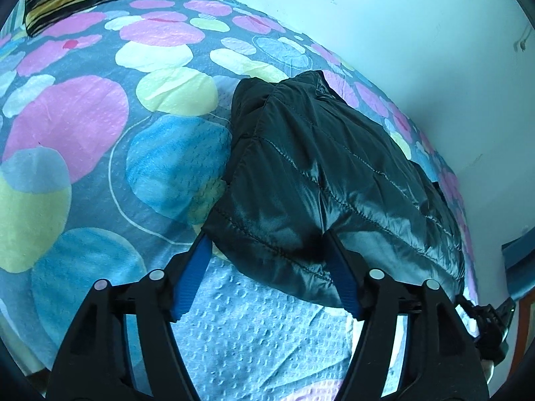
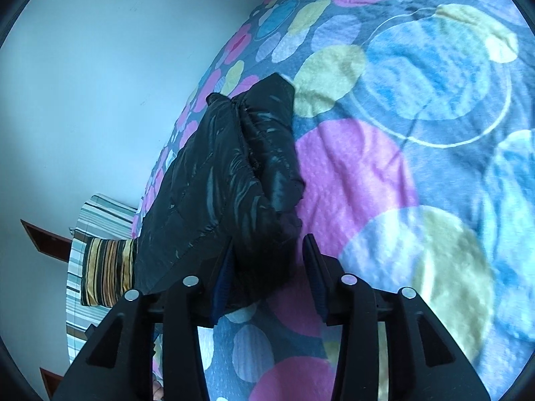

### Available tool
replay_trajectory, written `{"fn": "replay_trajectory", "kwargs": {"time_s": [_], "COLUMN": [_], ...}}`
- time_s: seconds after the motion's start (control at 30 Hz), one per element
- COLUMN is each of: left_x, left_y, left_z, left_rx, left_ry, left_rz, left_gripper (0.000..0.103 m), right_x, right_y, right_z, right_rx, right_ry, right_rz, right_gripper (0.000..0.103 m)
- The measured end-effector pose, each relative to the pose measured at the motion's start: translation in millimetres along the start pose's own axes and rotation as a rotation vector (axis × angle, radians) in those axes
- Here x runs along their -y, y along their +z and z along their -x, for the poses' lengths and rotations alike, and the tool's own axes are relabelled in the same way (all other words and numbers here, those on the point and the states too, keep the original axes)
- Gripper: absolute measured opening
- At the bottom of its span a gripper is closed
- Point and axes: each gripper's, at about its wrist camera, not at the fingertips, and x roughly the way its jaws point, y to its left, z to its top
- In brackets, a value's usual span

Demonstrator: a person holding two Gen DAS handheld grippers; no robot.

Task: Fold large clothes

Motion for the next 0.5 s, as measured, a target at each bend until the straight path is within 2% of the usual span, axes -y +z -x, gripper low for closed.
{"fn": "replay_trajectory", "kwargs": {"time_s": [0.17, 0.27, 0.37, 0.5], "left_x": [-2, -3, -1, 2], "left_y": [0, 0, 0, 1], "left_z": [2, 4, 6, 8], "left_rx": [-0.001, 0.0, 0.009, 0.017], "left_ry": [0.02, 0.03, 0.051, 0.071], "left_rz": [-0.01, -0.017, -0.041, -0.066], "left_gripper": [0.076, 0.077, 0.079, 0.08], "right_x": [9, 13, 13, -2], "right_y": [0, 1, 1, 5], "right_z": [12, 21, 36, 53], "right_rx": [0.025, 0.049, 0.121, 0.209], "right_ry": [-0.036, -0.085, -0.196, -0.196], "right_rz": [-0.014, -0.01, 0.026, 0.072], "right_gripper": [0.048, 0.049, 0.049, 0.049]}}
